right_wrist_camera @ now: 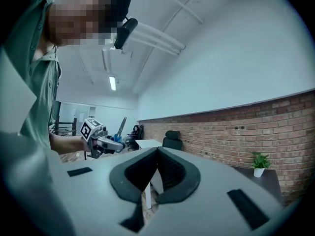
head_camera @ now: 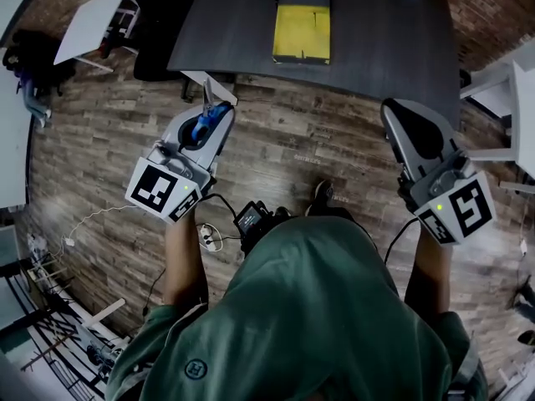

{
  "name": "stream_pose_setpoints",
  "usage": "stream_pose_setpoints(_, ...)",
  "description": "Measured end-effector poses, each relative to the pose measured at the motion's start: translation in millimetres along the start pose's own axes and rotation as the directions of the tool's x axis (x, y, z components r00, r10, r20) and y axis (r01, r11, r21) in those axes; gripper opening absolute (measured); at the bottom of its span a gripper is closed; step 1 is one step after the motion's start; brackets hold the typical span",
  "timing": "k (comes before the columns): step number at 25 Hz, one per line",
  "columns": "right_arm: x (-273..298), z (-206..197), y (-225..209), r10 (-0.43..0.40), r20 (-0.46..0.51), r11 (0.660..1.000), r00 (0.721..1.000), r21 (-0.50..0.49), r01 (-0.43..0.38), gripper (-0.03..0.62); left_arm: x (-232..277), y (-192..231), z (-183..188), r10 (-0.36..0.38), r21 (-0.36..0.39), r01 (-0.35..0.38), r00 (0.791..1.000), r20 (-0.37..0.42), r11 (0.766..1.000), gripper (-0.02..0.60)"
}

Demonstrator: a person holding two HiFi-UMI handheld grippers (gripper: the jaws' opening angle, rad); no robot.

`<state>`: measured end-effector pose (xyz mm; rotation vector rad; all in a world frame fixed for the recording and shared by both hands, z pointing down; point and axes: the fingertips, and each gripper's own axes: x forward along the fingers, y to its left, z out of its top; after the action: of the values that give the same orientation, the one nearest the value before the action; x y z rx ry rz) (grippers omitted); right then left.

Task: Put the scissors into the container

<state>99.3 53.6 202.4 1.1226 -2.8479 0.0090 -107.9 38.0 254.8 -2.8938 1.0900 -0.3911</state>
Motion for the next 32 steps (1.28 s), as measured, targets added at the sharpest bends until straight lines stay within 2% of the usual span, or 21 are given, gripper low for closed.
stream_pose_setpoints(6,11.4,-10.1,-31.4,0.028,0.005,0.999,1.0,0.016,-0.028,0.005,26.9,8.1,1.3,0.017,-0.004,-0.017,0.999,-0.028,1.0,0.021)
stream_pose_setpoints(13,40.8,-19.1,-51.0,0.022,-0.016,0.999,1.0,0.04,-0.021,0.005,47.4,39.9,-1.9,-0.004,-0.01,0.004,0.999,-0.046,1.0,0.021)
stream_pose_setpoints(25,107.8,-3.5,-74.9,-0.099,-0.042,0.995,0.994,-0.001,0.099,0.005,99.6,108.5,-6.1,-0.165,0.0,0.165,0.986,0.008,0.986,0.021)
stream_pose_setpoints(32,129.2,-10.3,-82.7,-0.132,-0.078,0.991,0.988,-0.003,0.133,0.005,122.1,127.8,-16.3,-0.224,-0.019,0.224,0.975,0.011,0.974,0.021)
